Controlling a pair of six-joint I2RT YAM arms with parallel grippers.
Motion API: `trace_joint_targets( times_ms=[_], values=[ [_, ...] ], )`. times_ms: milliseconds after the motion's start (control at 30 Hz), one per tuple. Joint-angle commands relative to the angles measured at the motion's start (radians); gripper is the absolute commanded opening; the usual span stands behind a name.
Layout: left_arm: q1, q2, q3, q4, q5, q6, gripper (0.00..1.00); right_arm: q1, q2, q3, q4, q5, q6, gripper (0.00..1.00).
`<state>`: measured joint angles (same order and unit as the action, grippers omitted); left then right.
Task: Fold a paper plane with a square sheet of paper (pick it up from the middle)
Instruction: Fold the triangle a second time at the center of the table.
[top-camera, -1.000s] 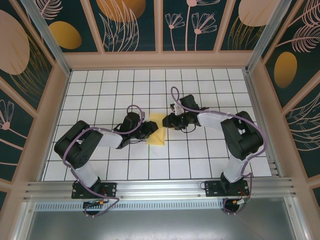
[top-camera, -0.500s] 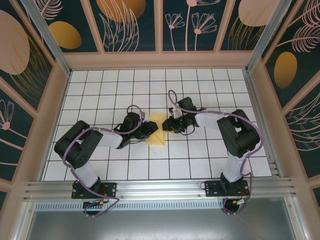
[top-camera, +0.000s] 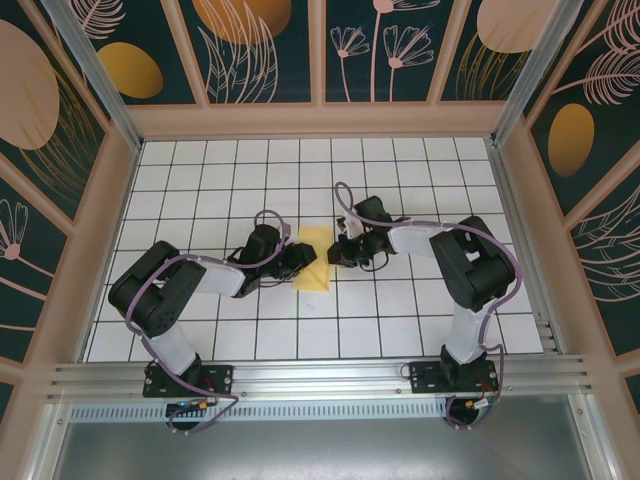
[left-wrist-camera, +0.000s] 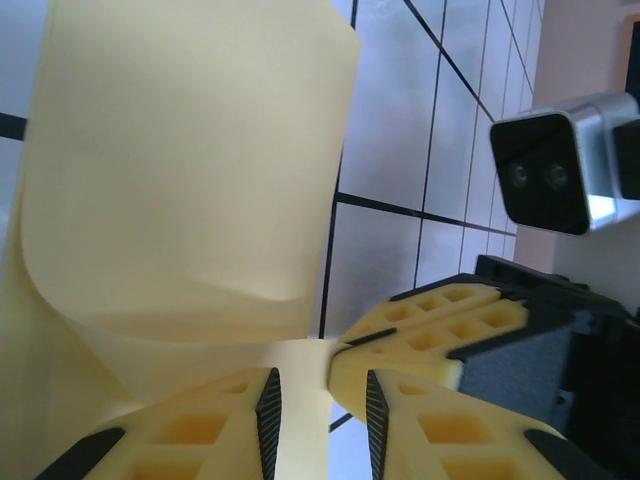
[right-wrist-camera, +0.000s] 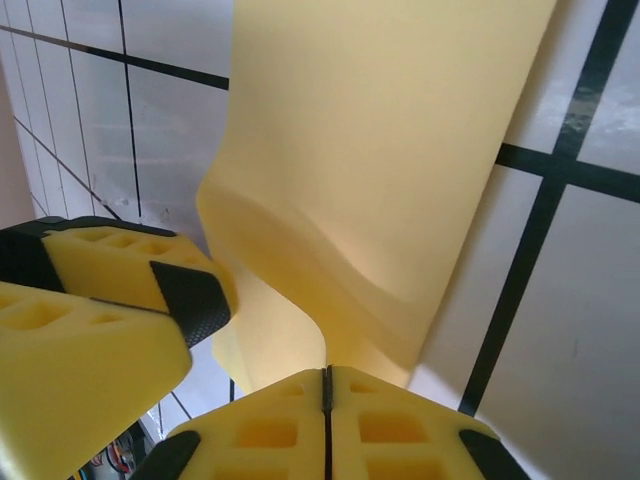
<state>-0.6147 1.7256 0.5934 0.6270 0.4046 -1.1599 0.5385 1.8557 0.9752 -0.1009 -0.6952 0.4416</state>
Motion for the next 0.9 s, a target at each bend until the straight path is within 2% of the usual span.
trace_joint_targets(
  times_ms=[0, 100, 467, 867],
  values=[
    [-0.005, -0.006, 0.019, 0.052, 0.045, 0.016, 0.32, 0.003, 0.017, 0.02, 0.001, 0.033, -0.027, 0.04],
    [-0.006, -0.034, 0.017, 0.067, 0.065, 0.017, 0.32, 0.003, 0.018, 0.015, -0.001, 0.056, -0.03, 0.04],
    [-0.005, 0.033, 0.025, 0.111, 0.12, 0.007, 0.31, 0.003, 0.032, 0.032, -0.015, 0.092, -0.039, 0.04],
    [-0.005, 0.065, 0.035, 0.08, 0.128, 0.01, 0.3, 0.003, 0.031, 0.034, -0.011, 0.062, -0.052, 0.04]
  ],
)
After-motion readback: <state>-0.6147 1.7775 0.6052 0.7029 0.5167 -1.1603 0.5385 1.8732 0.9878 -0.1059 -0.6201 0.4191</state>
